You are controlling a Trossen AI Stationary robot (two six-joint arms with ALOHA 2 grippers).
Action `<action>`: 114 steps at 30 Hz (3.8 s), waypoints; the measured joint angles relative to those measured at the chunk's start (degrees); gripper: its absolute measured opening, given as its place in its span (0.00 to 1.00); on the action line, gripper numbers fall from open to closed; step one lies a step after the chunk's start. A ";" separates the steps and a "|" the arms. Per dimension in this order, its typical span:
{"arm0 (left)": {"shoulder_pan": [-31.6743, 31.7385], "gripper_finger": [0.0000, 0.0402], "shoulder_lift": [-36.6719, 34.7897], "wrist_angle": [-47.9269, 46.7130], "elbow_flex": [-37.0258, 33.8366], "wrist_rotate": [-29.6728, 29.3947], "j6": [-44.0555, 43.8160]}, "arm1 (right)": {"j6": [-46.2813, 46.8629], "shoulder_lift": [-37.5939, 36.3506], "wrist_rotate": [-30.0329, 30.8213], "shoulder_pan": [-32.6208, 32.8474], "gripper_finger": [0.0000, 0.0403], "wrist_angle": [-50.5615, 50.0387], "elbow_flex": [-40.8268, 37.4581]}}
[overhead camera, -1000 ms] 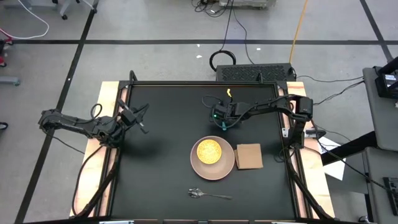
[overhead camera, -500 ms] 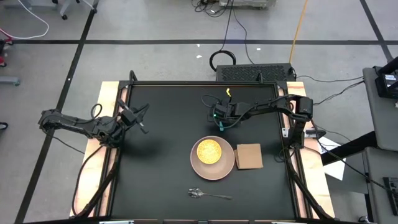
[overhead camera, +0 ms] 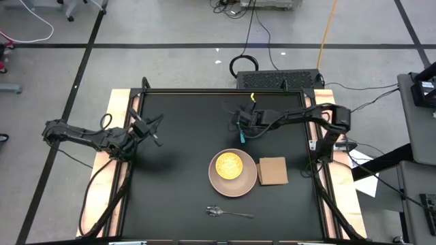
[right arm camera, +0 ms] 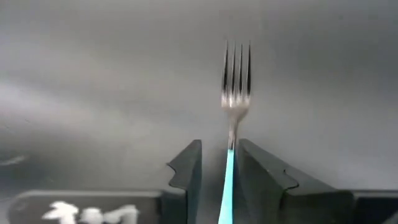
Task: Set table place
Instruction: Adjust the brown plate
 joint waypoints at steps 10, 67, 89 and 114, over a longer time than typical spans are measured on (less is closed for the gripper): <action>0.00 0.06 -0.01 0.07 0.00 -0.04 -0.01 | -27.46 -17.37 2.93 2.96 0.17 2.91 -1.95; 0.00 0.06 0.02 -6.32 0.00 14.41 2.13 | -74.00 -57.48 -27.27 12.93 0.00 66.38 -60.47; 0.06 0.06 -0.01 -5.66 0.00 14.96 -7.19 | -72.60 -57.50 -31.41 12.60 0.00 68.39 -60.72; 24.80 0.06 42.21 6.30 18.02 50.52 -26.42 | -72.86 -57.48 -31.25 12.38 0.00 70.25 -60.77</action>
